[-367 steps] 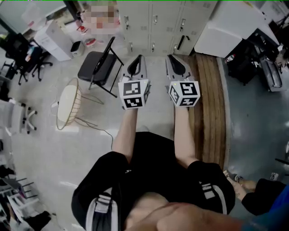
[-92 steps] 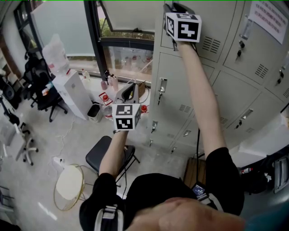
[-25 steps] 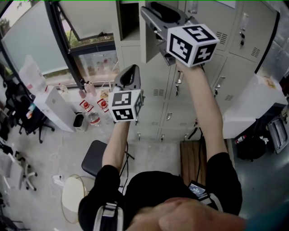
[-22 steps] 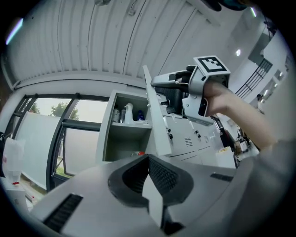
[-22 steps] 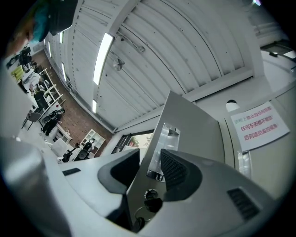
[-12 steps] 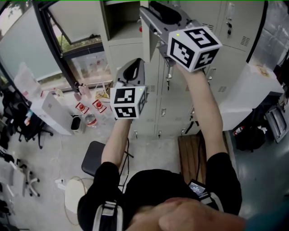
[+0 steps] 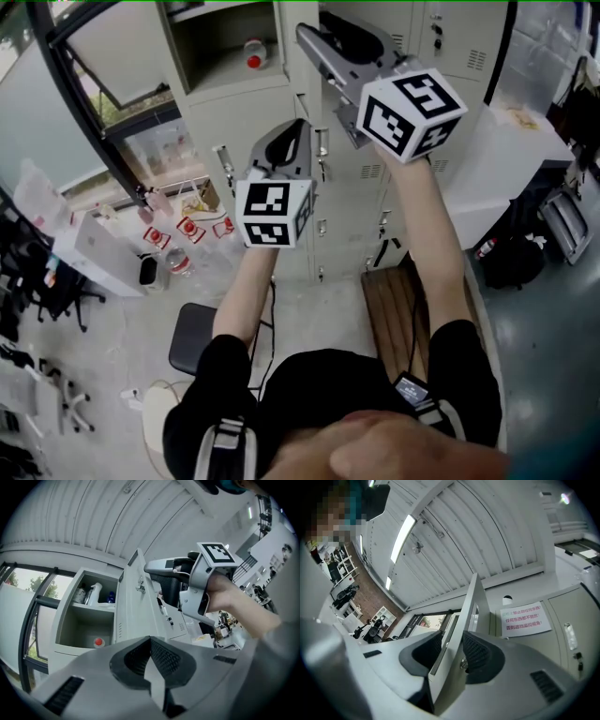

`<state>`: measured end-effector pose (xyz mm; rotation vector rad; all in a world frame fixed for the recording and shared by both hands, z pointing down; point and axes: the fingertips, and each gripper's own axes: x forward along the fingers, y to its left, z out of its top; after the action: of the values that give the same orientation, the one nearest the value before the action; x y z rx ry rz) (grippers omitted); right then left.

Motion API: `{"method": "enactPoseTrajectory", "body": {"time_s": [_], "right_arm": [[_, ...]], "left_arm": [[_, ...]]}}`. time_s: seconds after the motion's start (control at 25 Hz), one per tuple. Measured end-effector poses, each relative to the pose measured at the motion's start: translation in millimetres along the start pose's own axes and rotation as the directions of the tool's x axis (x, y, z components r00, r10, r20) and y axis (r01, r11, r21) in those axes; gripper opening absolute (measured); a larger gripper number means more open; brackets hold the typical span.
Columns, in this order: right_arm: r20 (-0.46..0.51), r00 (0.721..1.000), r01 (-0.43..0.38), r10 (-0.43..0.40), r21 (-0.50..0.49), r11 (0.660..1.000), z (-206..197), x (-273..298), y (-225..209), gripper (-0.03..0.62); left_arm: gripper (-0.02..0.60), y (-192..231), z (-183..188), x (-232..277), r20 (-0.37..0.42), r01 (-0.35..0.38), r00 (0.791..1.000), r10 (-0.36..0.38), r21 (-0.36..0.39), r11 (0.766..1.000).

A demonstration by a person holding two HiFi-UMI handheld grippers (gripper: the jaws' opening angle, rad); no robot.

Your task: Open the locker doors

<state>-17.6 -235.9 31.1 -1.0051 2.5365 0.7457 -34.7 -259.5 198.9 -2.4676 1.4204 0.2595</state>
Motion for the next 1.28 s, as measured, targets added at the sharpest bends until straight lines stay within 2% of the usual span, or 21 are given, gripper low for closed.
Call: {"method": "enactPoseTrajectory", "body": {"time_s": [0.36, 1.04, 1.28], "right_arm": [[-0.014, 0.999, 0.029, -0.029, 0.009, 1.000, -12, -27, -29, 0.141], [-0.009, 0.991, -0.136, 0.137, 0.040, 0.990, -39, -14, 5, 0.143], [-0.003, 0.990, -0.138, 0.138, 0.049, 0.989, -43, -8, 5, 0.143]], "left_arm": [[0.009, -32, -3, 25, 0.023, 0.045, 0.999, -0.044, -0.021, 0.999], [0.010, -9, -17, 11, 0.005, -0.026, 1.000, 0.026, -0.040, 0.999], [0.011, -4, -17, 12, -0.004, -0.044, 0.999, 0.044, -0.025, 0.999]]}}
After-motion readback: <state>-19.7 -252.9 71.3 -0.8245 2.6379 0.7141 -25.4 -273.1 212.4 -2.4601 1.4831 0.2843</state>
